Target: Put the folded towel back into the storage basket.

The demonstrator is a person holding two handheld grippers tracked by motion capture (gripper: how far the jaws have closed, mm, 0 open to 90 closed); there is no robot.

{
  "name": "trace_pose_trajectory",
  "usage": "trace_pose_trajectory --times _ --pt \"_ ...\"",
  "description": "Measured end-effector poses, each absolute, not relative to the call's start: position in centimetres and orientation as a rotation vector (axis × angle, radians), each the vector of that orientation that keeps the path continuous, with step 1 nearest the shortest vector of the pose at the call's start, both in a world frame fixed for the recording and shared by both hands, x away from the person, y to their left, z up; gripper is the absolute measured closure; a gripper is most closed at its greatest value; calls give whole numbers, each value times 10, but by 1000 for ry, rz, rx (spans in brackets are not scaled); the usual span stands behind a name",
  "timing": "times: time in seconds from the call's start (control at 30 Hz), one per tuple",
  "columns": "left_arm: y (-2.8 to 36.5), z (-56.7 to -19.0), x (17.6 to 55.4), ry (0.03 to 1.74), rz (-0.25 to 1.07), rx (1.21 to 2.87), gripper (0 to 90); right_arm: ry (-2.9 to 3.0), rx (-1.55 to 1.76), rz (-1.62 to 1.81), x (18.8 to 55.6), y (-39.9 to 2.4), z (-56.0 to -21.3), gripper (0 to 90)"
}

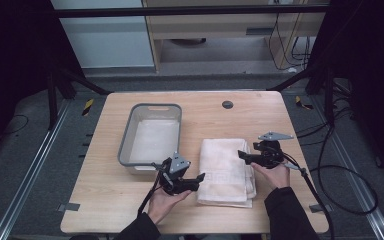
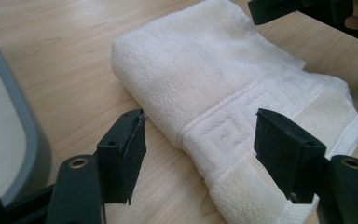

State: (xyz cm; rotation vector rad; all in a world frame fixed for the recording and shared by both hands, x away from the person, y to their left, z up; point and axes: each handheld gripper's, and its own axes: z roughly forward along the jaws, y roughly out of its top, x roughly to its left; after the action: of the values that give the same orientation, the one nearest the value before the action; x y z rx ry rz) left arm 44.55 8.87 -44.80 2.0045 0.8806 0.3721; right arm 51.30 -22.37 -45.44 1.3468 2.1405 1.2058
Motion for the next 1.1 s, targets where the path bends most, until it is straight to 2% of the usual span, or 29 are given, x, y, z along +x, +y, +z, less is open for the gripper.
trace_pose_trajectory --times 0.73,1.1 --pt "69 -483 454 909 313 2103 322 2203 1399 1145 521 -219 -482 254" --pt "67 -494 457 932 280 2108 319 2229 1440 1126 523 -216 -492 289"
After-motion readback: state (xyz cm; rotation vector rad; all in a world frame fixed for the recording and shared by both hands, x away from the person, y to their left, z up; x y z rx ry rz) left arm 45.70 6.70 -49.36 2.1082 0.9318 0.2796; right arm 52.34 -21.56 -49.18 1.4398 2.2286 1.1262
